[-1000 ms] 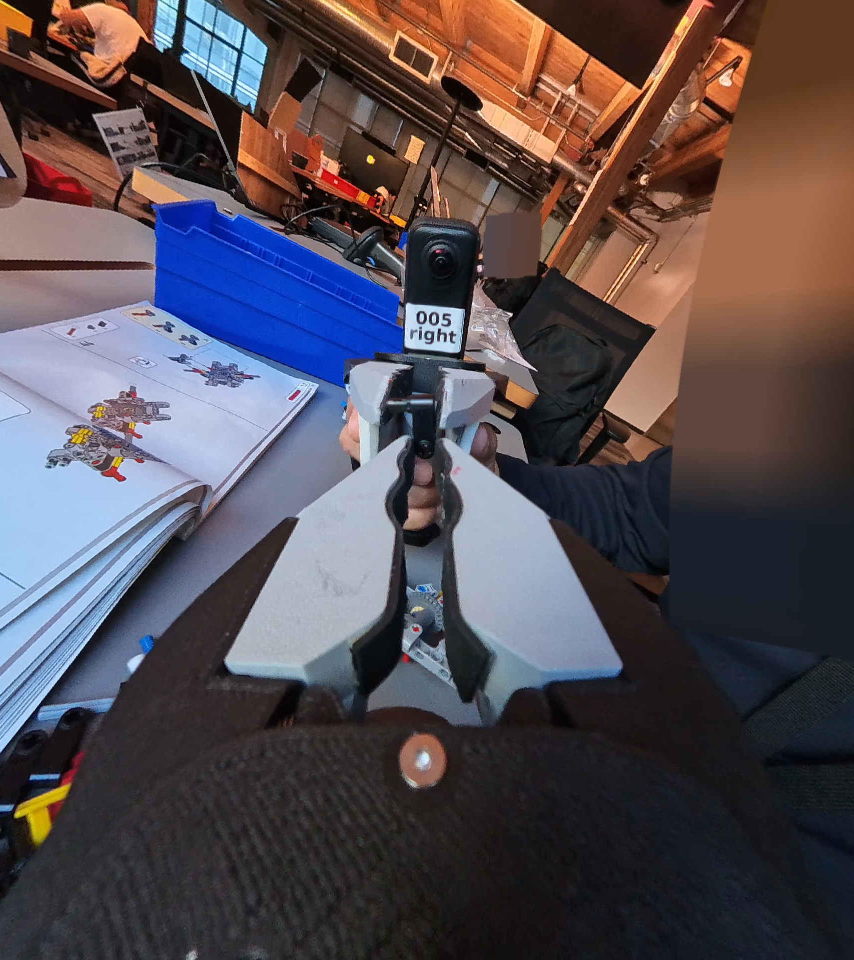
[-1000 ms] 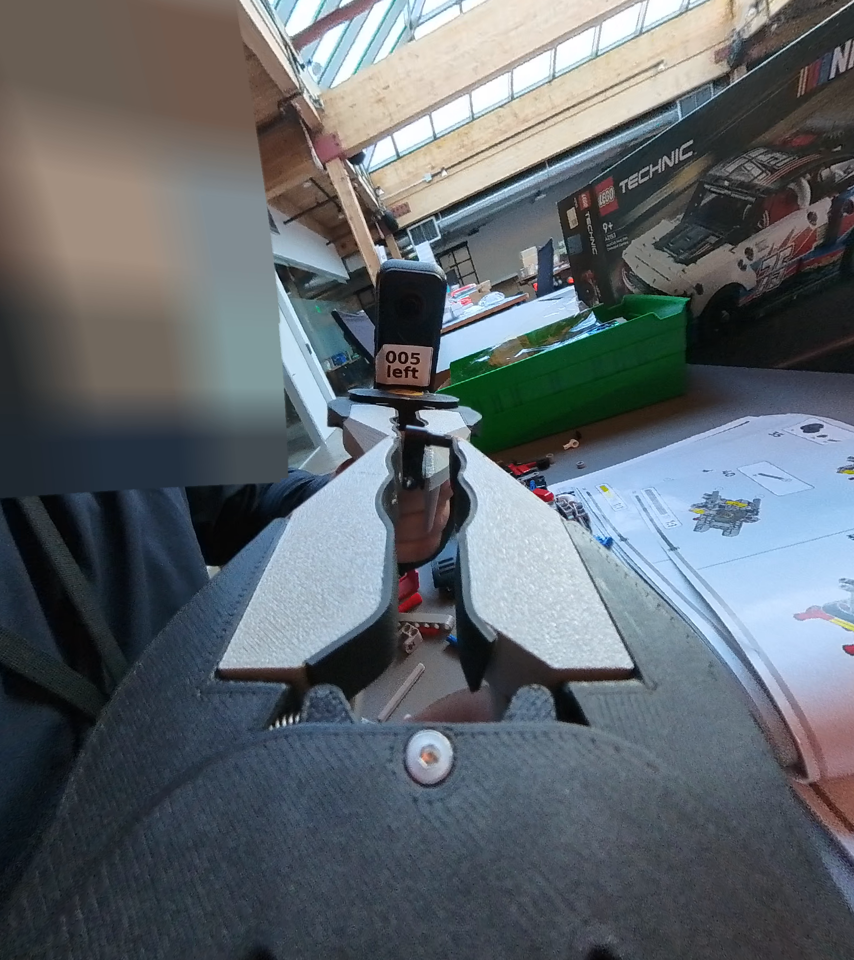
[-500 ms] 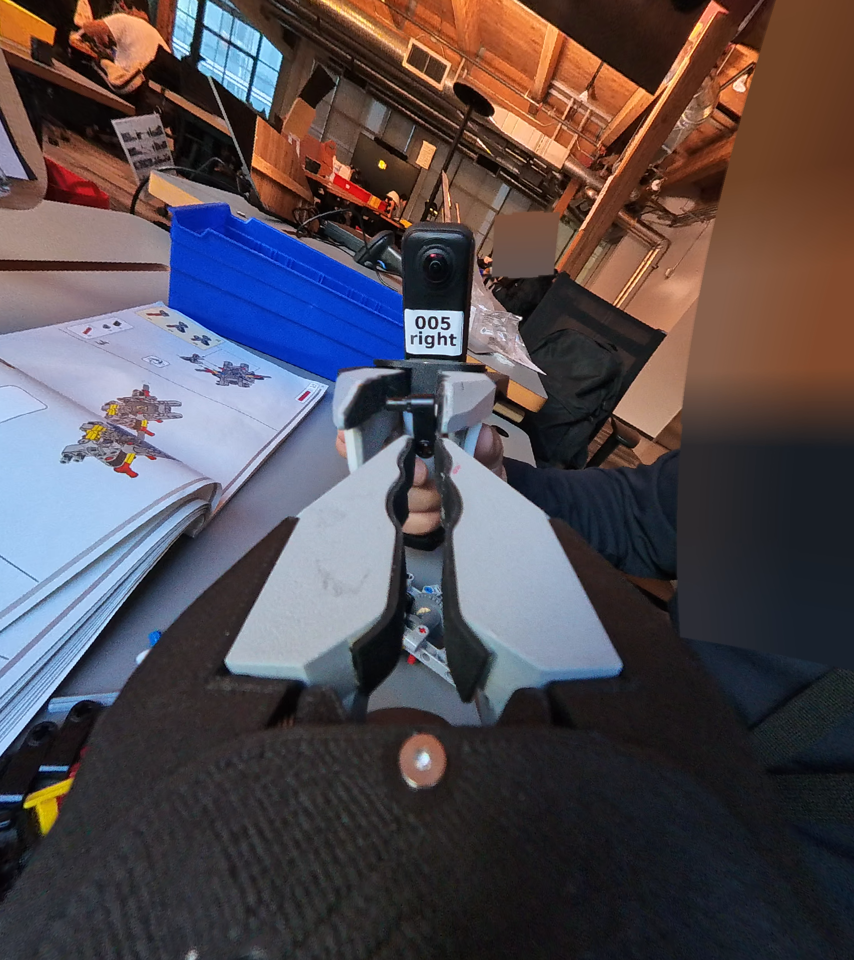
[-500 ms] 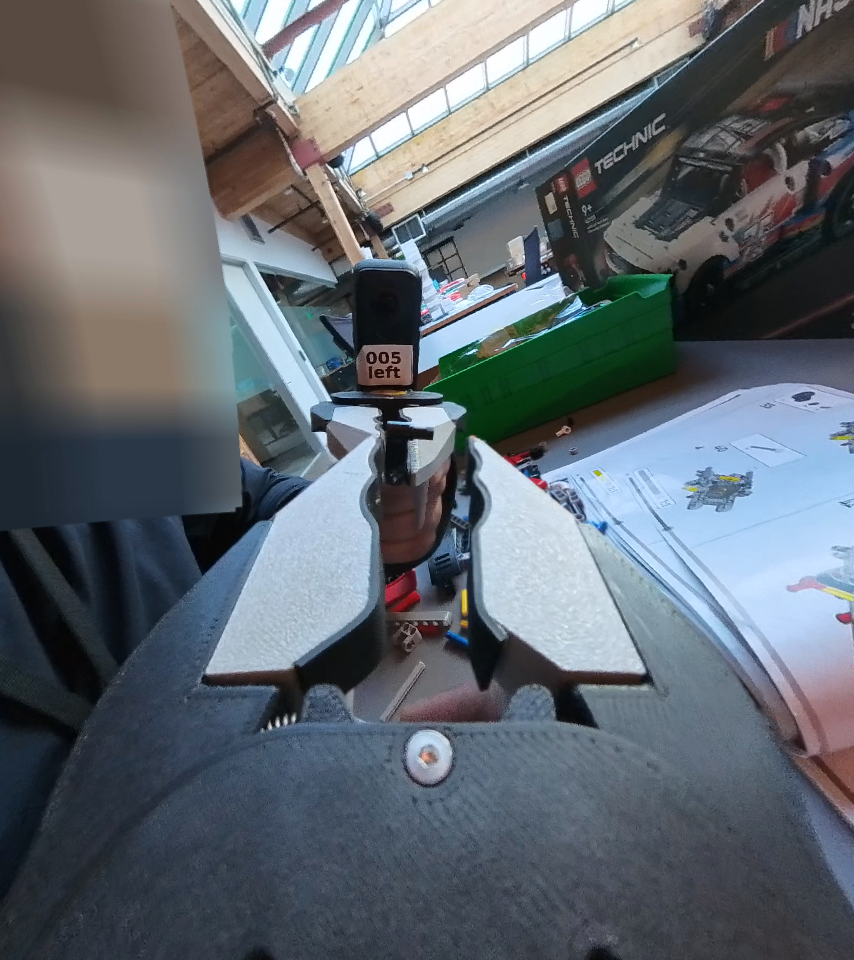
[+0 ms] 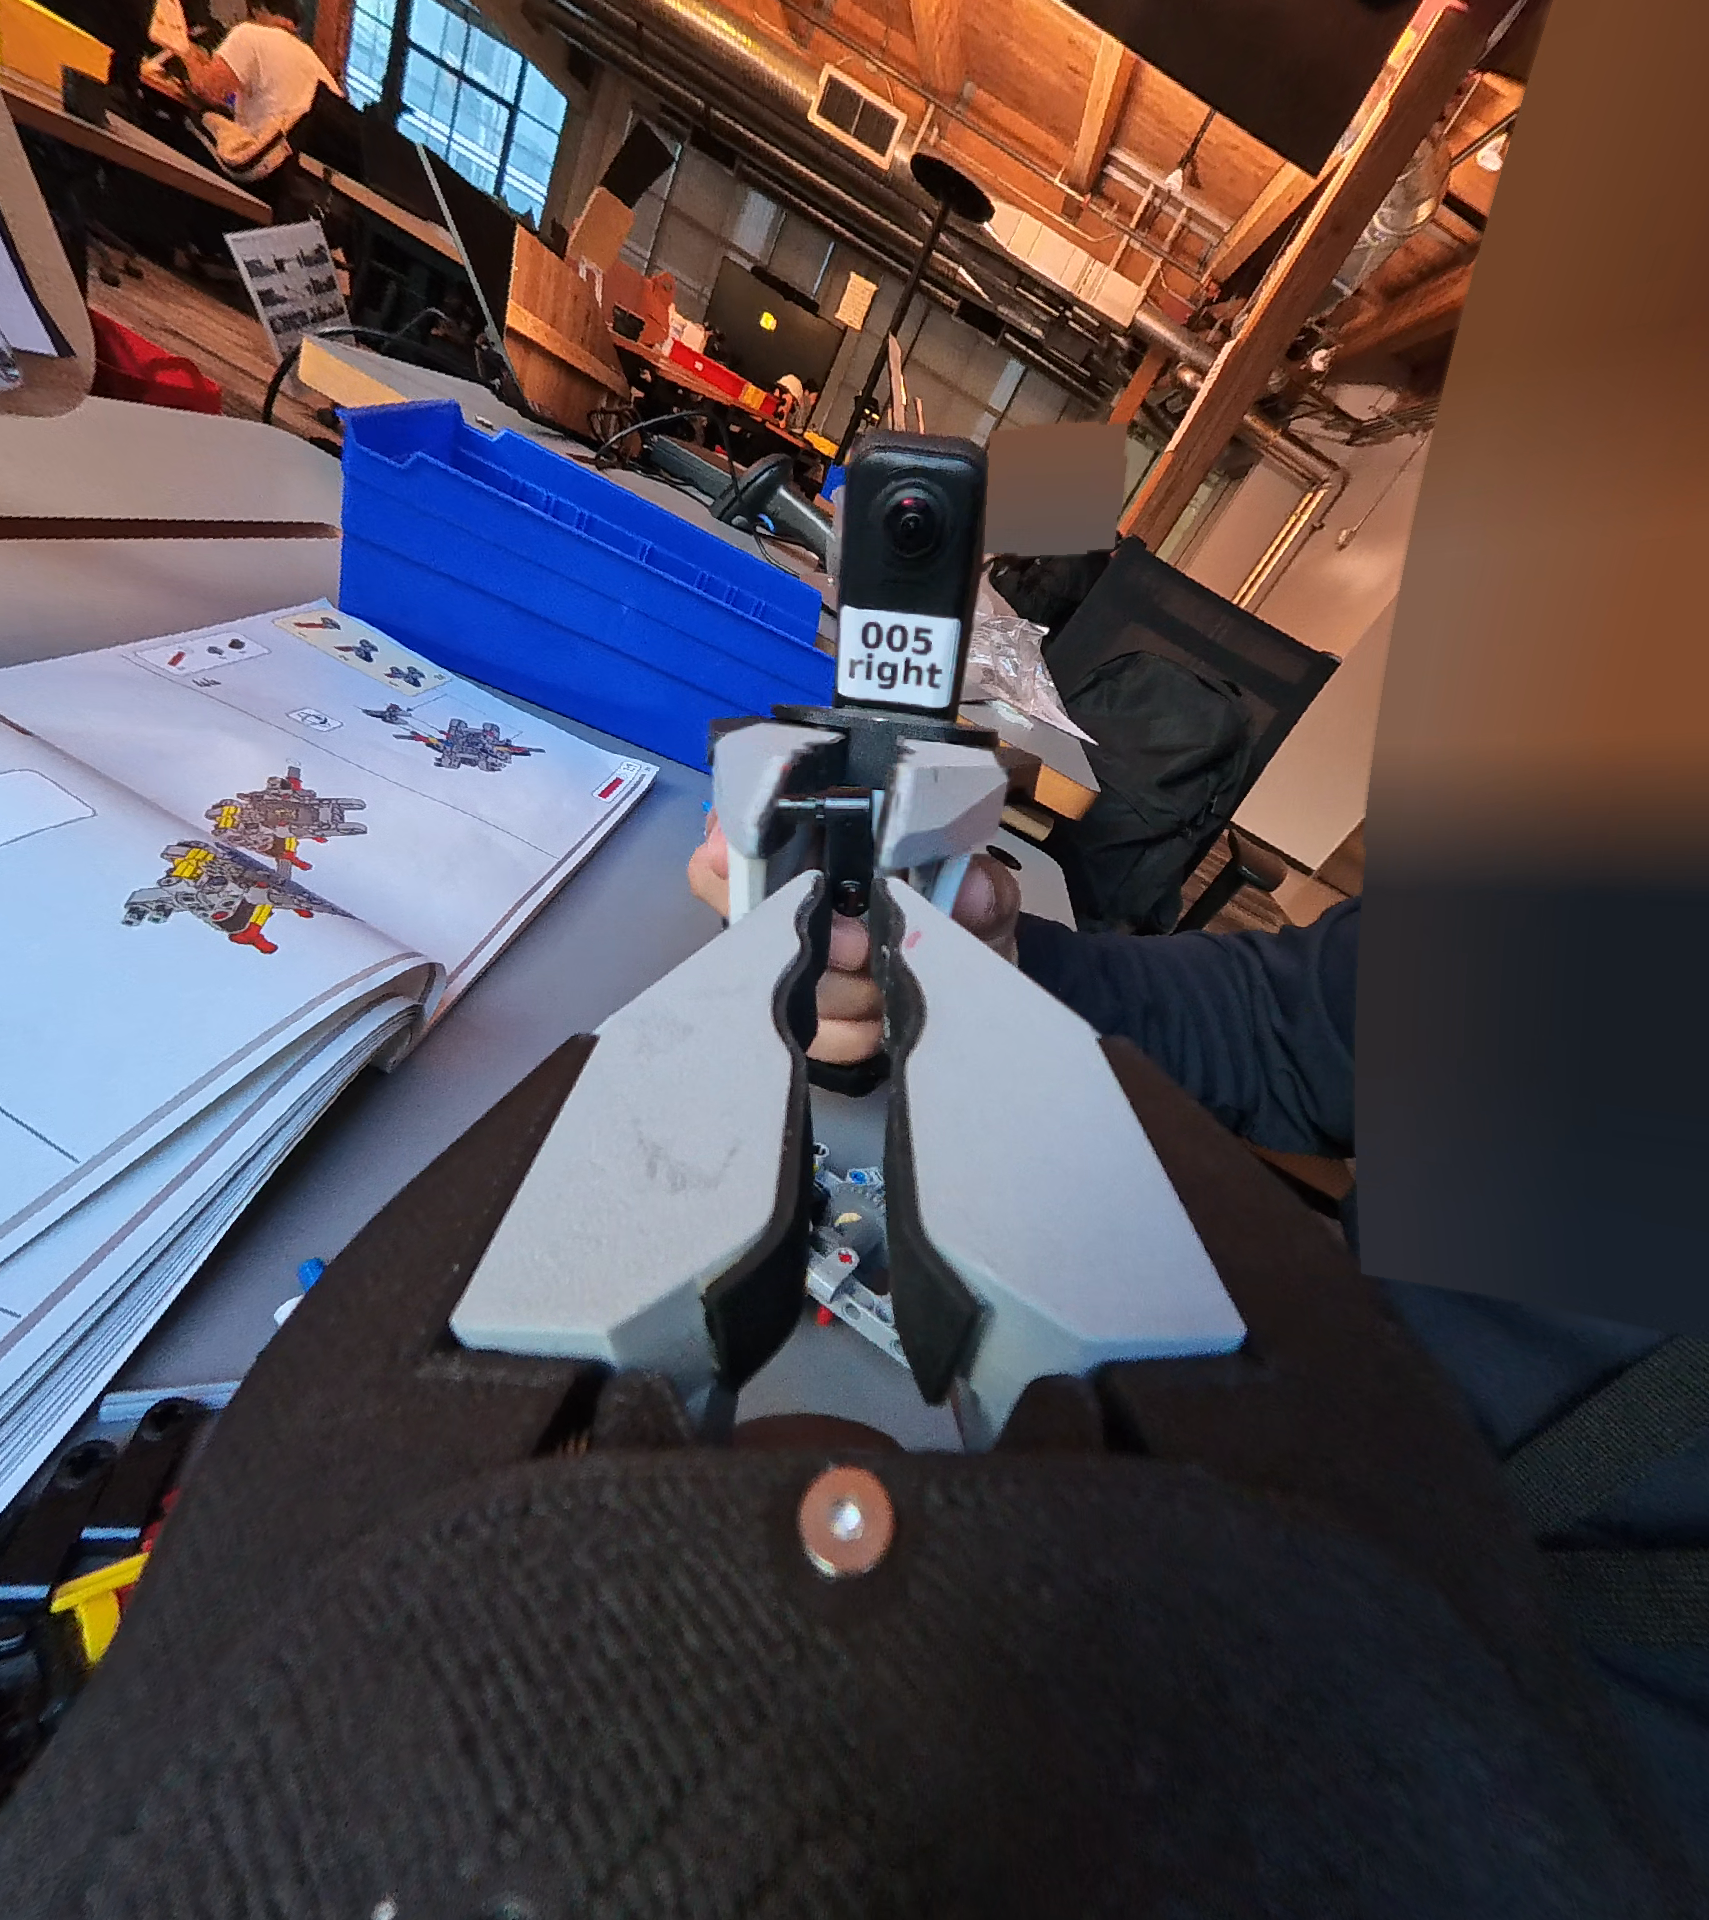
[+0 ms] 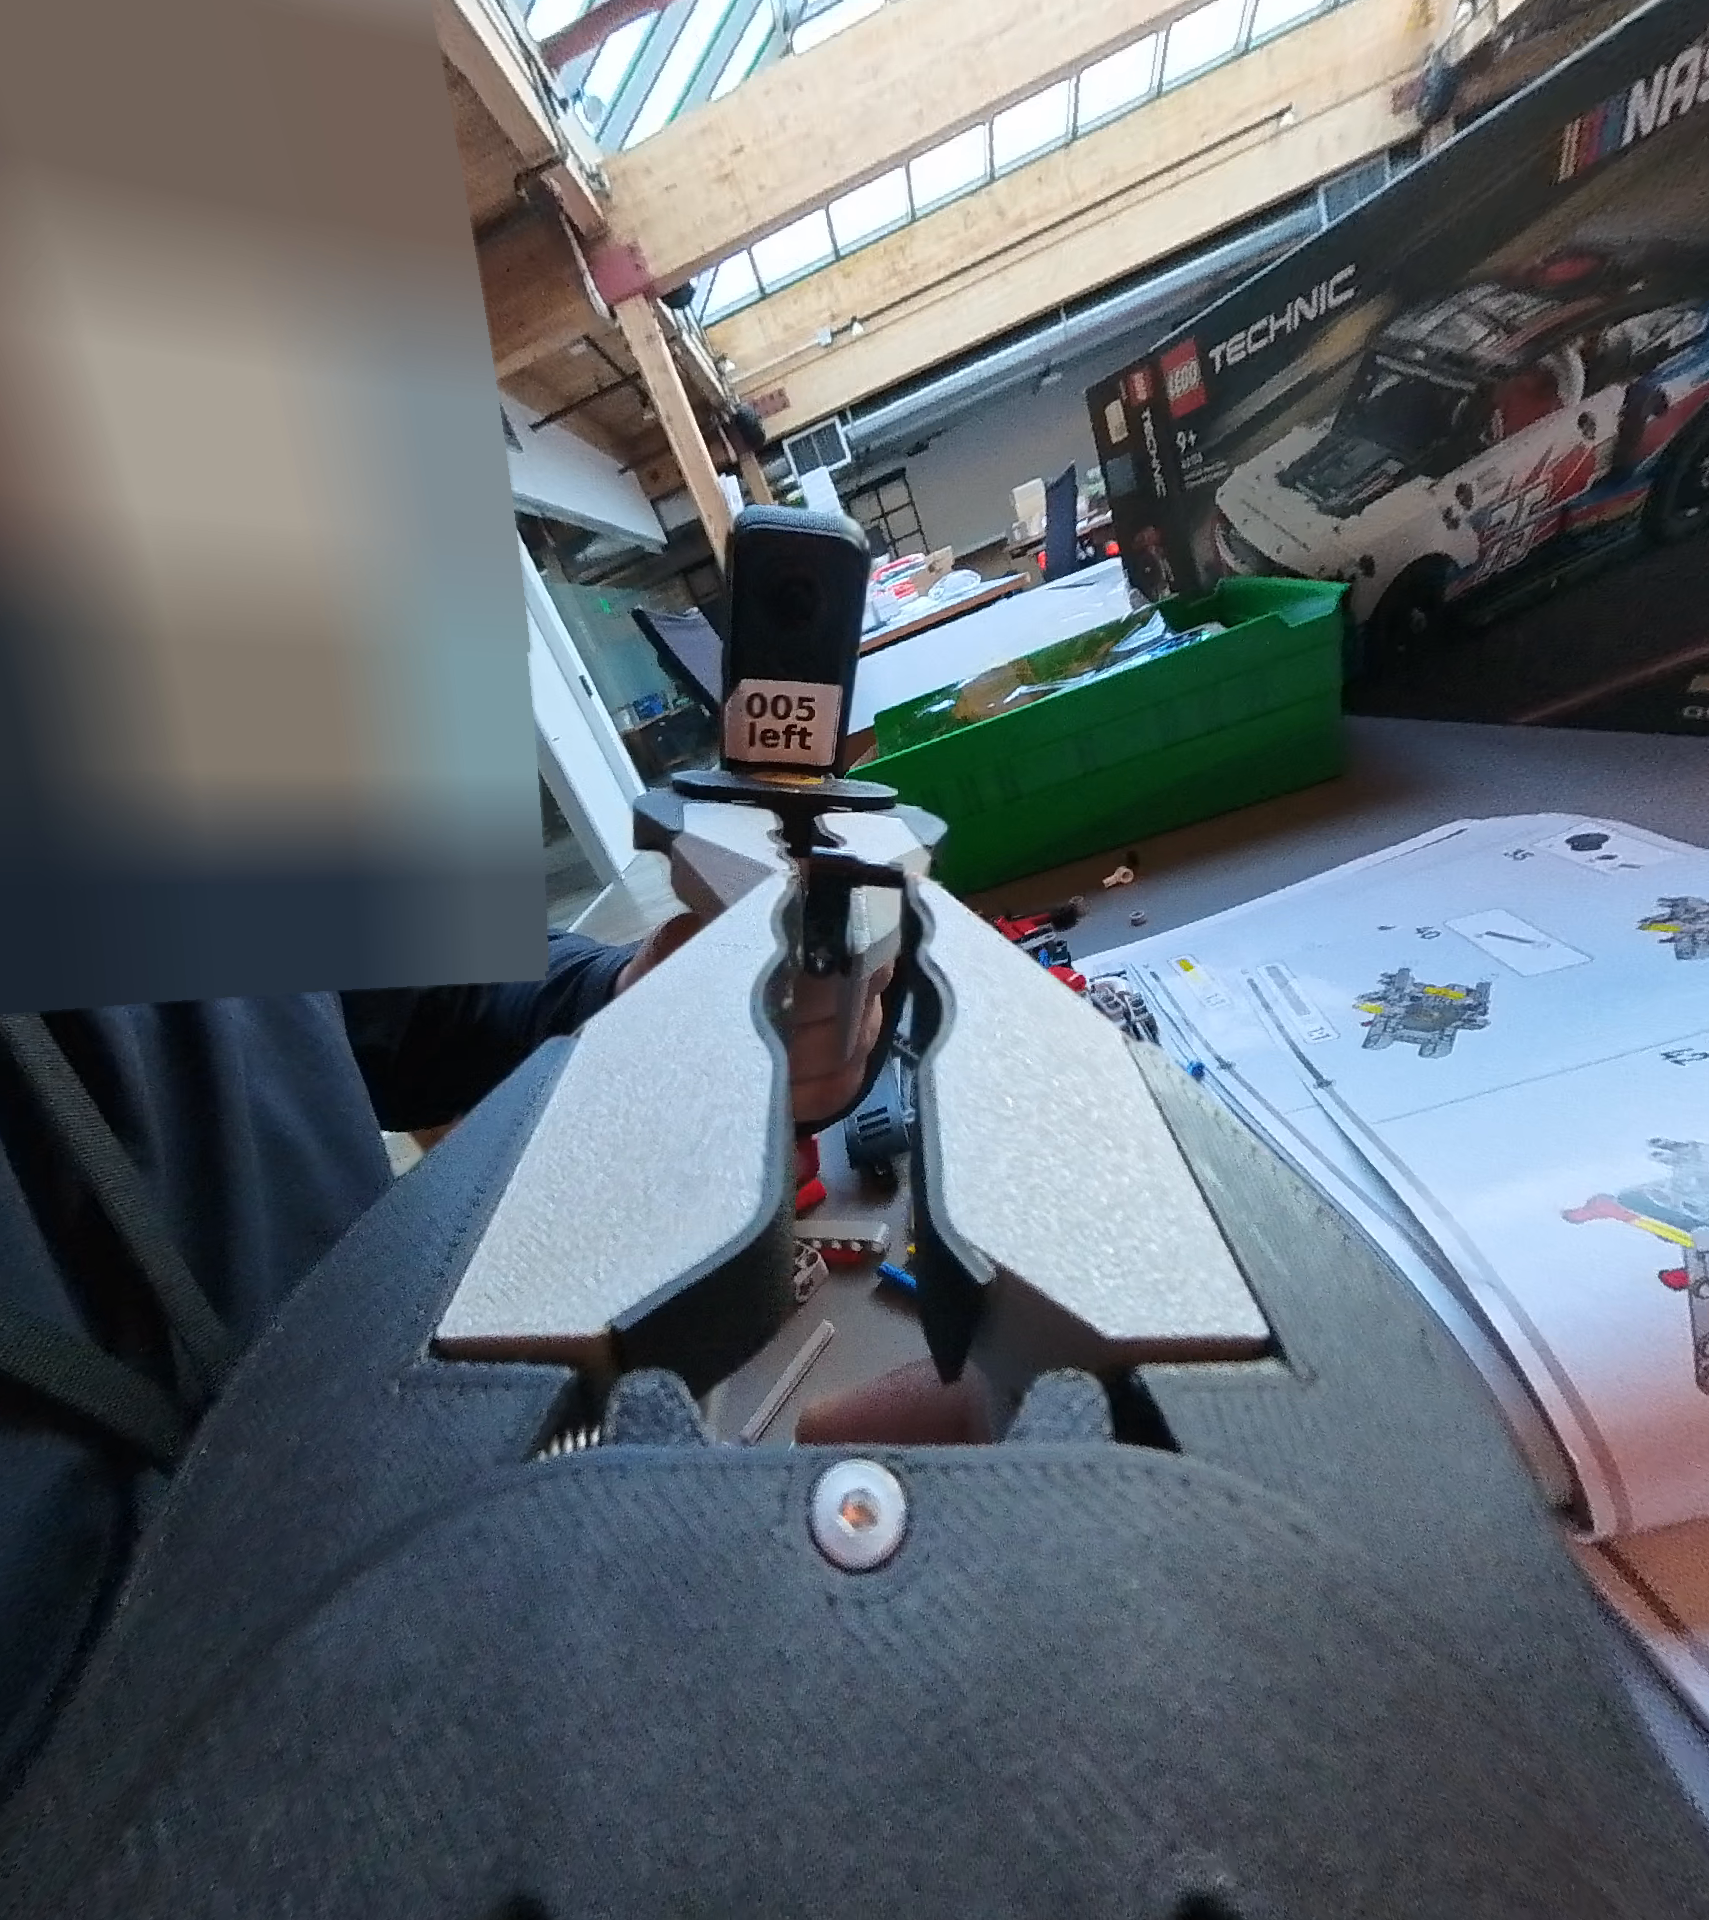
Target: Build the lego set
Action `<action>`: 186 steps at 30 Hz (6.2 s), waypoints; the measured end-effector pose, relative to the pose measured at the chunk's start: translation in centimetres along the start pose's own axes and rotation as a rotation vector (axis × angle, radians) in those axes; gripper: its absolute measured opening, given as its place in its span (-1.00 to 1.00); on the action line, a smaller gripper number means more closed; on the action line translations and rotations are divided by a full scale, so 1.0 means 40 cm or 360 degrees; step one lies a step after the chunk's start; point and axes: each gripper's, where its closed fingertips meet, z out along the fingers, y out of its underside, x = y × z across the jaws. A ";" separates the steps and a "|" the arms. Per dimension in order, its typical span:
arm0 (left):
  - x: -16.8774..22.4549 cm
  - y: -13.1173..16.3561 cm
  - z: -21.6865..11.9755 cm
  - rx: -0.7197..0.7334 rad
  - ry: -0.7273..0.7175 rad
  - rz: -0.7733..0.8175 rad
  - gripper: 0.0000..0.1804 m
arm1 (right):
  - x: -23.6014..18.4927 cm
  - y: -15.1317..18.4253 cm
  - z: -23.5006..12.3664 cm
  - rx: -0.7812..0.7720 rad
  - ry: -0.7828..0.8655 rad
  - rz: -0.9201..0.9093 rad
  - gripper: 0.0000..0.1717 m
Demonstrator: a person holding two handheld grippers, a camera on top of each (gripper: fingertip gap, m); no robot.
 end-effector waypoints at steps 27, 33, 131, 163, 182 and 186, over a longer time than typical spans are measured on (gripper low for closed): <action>0.029 -0.001 0.003 0.0012 0.0130 -0.0087 -0.95 | -0.033 -0.008 0.006 0.0037 0.0070 -0.0411 -0.85; 0.006 -0.001 -0.002 0.0022 0.0124 -0.0185 -0.95 | -0.011 -0.004 0.012 -0.0001 0.0156 -0.0443 -0.84; -0.122 0.079 -0.018 -0.0779 -0.1045 0.2202 -0.93 | 0.068 0.105 -0.044 -0.0560 0.0254 -0.0158 -0.85; -0.024 0.034 -0.009 -0.0416 -0.0921 0.2450 -0.93 | -0.027 0.046 -0.044 -0.0316 -0.0133 0.0092 -0.85; -0.045 0.065 -0.025 -0.0548 -0.0824 0.2344 -0.94 | -0.007 0.075 -0.025 -0.0354 -0.0091 0.0235 -0.85; -0.006 0.132 -0.001 -0.0616 -0.0493 0.2235 -0.94 | -0.038 0.130 -0.063 -0.0652 -0.0220 0.0250 -0.72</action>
